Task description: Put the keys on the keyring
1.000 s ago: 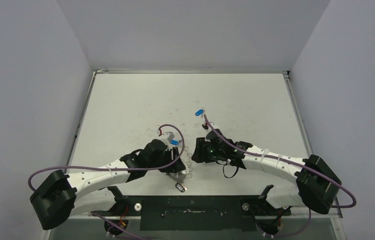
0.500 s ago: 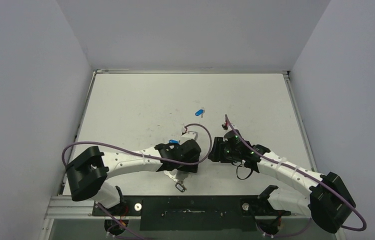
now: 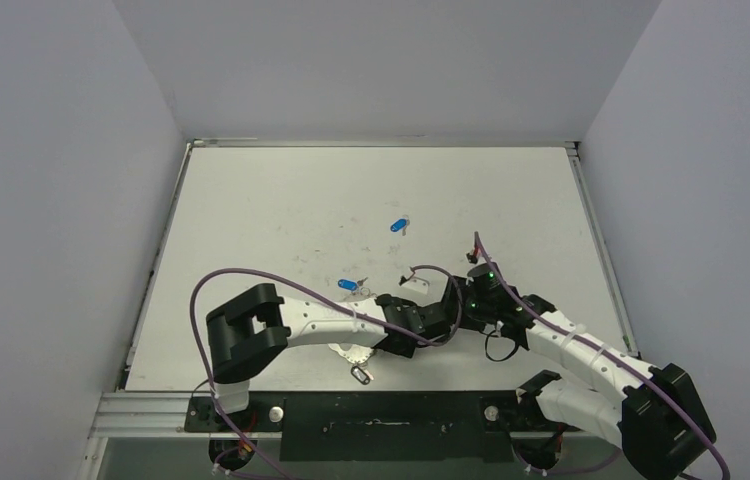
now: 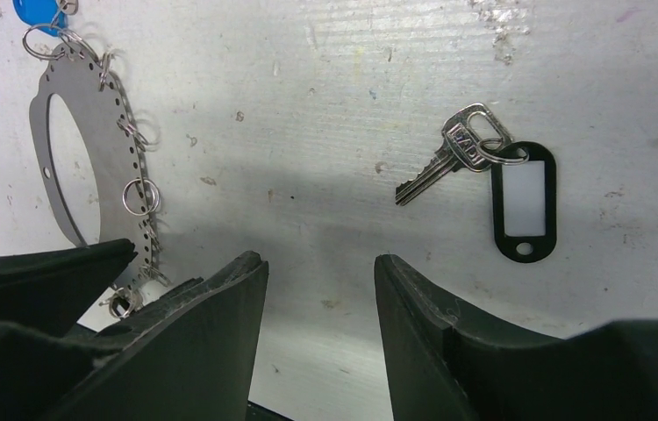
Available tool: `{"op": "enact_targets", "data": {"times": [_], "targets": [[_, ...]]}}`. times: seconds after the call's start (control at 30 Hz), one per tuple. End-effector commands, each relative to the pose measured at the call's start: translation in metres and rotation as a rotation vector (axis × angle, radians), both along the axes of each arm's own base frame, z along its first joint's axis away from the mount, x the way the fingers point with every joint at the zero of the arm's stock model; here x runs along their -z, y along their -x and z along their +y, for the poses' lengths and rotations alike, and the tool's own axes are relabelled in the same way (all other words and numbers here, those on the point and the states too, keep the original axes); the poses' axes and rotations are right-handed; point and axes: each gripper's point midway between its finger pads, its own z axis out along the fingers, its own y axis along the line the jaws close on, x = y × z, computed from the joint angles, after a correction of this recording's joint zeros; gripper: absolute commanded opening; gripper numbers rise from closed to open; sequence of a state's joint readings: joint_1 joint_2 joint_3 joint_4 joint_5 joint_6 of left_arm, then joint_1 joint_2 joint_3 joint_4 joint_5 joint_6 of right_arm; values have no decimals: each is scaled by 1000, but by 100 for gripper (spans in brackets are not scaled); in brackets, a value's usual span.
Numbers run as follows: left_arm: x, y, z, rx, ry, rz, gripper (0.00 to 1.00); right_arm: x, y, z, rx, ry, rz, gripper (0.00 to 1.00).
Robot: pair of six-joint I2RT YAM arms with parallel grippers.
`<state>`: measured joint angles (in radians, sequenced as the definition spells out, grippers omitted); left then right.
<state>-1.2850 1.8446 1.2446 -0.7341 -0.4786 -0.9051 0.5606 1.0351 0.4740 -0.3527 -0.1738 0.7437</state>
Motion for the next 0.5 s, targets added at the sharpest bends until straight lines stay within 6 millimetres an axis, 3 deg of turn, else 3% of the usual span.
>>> {"op": "enact_targets", "data": {"times": [0.0, 0.47], "targets": [[-5, -6, 16, -43, -81, -45, 48, -4, -2, 4, -11, -37, -15, 49], [-6, -6, 36, -56, -78, -50, 19, 2, -2, 11, -28, -59, -2, 50]]}}
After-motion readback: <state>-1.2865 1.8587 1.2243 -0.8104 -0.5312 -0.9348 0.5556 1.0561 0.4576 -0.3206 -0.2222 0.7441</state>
